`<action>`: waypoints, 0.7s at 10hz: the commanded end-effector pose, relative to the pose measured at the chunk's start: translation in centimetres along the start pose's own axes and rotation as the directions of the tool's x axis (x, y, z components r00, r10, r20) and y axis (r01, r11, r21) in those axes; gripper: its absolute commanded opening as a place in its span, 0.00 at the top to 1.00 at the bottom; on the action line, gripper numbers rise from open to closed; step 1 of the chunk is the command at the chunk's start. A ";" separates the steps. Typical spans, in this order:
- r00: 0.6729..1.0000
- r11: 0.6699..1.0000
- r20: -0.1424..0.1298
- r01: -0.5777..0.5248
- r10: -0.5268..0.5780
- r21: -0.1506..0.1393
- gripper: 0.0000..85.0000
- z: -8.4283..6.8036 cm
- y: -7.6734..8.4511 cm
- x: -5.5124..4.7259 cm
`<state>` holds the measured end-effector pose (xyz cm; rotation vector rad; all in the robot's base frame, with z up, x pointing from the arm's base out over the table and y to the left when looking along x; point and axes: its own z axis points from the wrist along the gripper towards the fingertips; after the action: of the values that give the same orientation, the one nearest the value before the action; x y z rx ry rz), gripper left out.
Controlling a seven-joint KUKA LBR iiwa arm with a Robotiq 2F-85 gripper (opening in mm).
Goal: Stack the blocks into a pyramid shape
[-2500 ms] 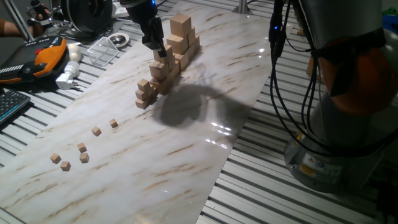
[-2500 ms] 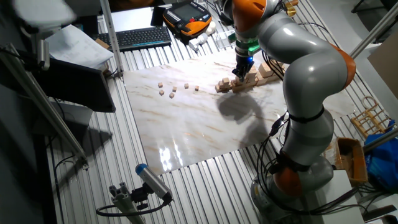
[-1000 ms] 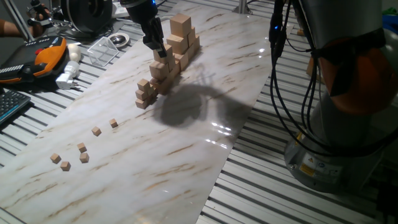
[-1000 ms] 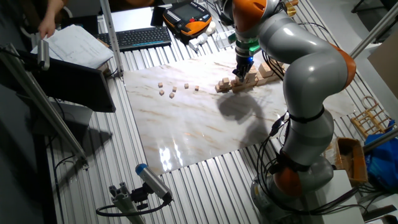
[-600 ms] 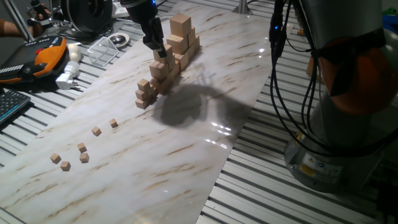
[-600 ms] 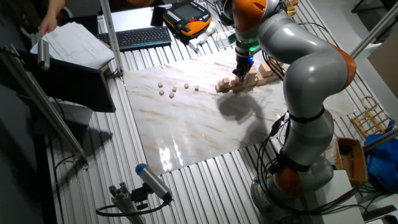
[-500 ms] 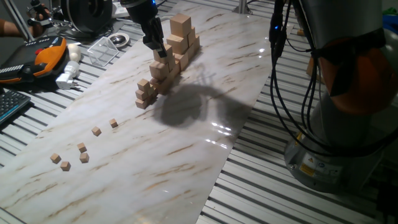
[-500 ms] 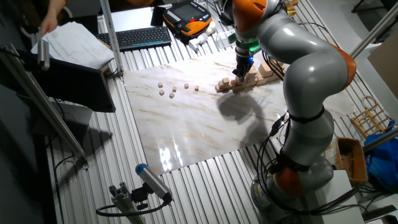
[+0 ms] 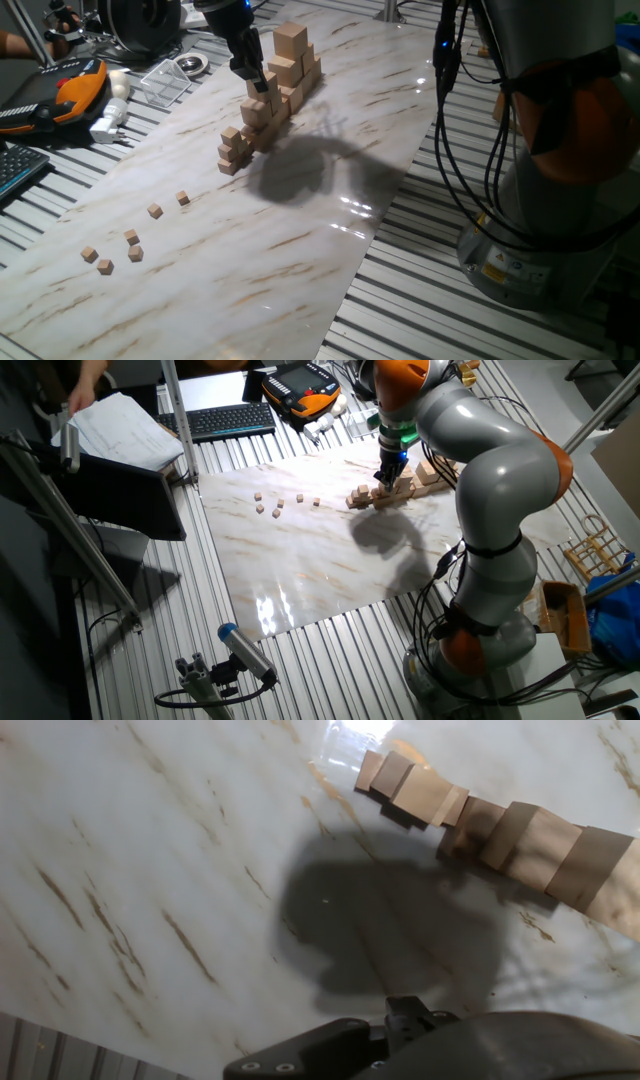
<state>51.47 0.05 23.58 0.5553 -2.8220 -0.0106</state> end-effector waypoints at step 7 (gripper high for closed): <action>1.000 1.000 -0.004 -0.010 0.010 0.003 1.00 0.0 0.0 0.0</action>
<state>51.51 0.08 23.59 0.5312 -2.8226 -0.0001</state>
